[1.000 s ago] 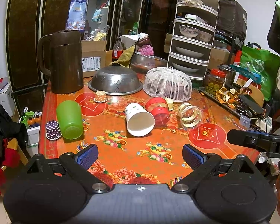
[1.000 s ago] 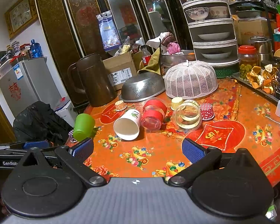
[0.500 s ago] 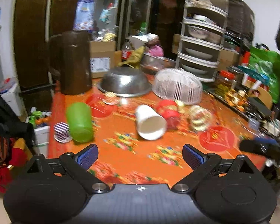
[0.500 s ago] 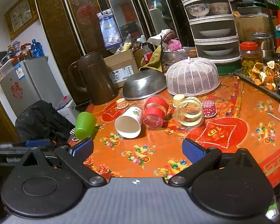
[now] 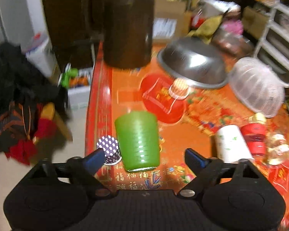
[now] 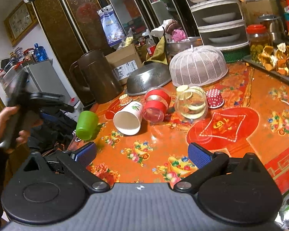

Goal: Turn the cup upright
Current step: 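Move the left gripper to the green plastic cup and close on it, then lift the green cup with the left gripper while the right gripper closes on it, then open the left gripper, leaving the green cup in the right gripper, then rotate the green cup with the right gripper so its opening faces up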

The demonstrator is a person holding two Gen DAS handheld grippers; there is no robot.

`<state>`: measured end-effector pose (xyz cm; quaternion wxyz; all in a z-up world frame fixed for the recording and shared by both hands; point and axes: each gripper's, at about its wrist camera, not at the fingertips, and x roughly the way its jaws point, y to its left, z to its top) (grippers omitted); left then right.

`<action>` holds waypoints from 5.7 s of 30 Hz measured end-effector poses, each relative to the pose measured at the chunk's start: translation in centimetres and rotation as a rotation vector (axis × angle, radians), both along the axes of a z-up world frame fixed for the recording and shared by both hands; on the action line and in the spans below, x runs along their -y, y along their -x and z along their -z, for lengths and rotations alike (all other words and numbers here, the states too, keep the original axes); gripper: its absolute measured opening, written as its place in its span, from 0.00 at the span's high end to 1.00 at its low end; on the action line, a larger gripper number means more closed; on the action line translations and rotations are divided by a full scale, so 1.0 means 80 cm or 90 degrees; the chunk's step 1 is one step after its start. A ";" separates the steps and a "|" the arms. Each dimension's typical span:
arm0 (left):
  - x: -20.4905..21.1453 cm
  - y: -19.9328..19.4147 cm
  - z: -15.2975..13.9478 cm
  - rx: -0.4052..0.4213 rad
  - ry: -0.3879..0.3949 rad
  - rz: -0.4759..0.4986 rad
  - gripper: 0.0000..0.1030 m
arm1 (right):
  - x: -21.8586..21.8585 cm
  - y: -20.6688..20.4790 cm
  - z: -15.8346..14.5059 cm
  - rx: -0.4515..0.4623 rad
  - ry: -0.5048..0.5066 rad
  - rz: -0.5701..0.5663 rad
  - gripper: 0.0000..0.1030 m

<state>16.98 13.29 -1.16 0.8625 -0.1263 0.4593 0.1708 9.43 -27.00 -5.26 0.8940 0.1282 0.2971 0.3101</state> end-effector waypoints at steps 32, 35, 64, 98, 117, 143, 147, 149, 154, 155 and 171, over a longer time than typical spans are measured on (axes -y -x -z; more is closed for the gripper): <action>0.055 -0.012 0.018 -0.009 -0.045 0.020 0.35 | 0.041 -0.025 0.026 -0.039 -0.040 0.015 0.01; 0.081 0.029 -0.010 0.033 -0.037 0.065 0.35 | 0.040 -0.023 0.023 -0.037 -0.045 0.016 0.01; 0.276 0.167 0.086 0.047 0.150 0.253 0.34 | 0.000 -0.049 0.051 -0.348 -0.075 -0.066 0.01; 0.261 0.165 0.086 0.036 0.152 0.257 0.16 | -0.079 -0.057 0.046 -0.317 0.071 -0.072 0.25; 0.128 0.282 0.063 0.196 0.205 0.186 0.08 | -0.085 -0.054 0.049 -0.300 0.066 -0.073 0.25; 0.071 0.328 0.033 0.444 0.191 0.165 0.08 | -0.065 0.140 0.014 0.562 0.103 0.122 0.25; 0.069 0.324 0.036 0.449 0.208 0.175 0.08 | -0.074 0.101 0.036 0.489 0.115 0.096 0.26; 0.069 0.323 0.039 0.447 0.212 0.172 0.08 | -0.084 0.072 0.049 0.454 0.130 0.090 0.26; 0.063 0.318 0.051 0.433 0.222 0.158 0.08 | -0.109 0.041 0.051 0.445 0.125 0.080 0.26; 0.061 0.317 0.052 0.431 0.223 0.154 0.08 | -0.115 0.035 0.051 0.444 0.130 0.075 0.26; 0.058 0.319 0.062 0.430 0.239 0.161 0.08 | -0.129 0.051 0.072 0.402 0.155 0.058 0.26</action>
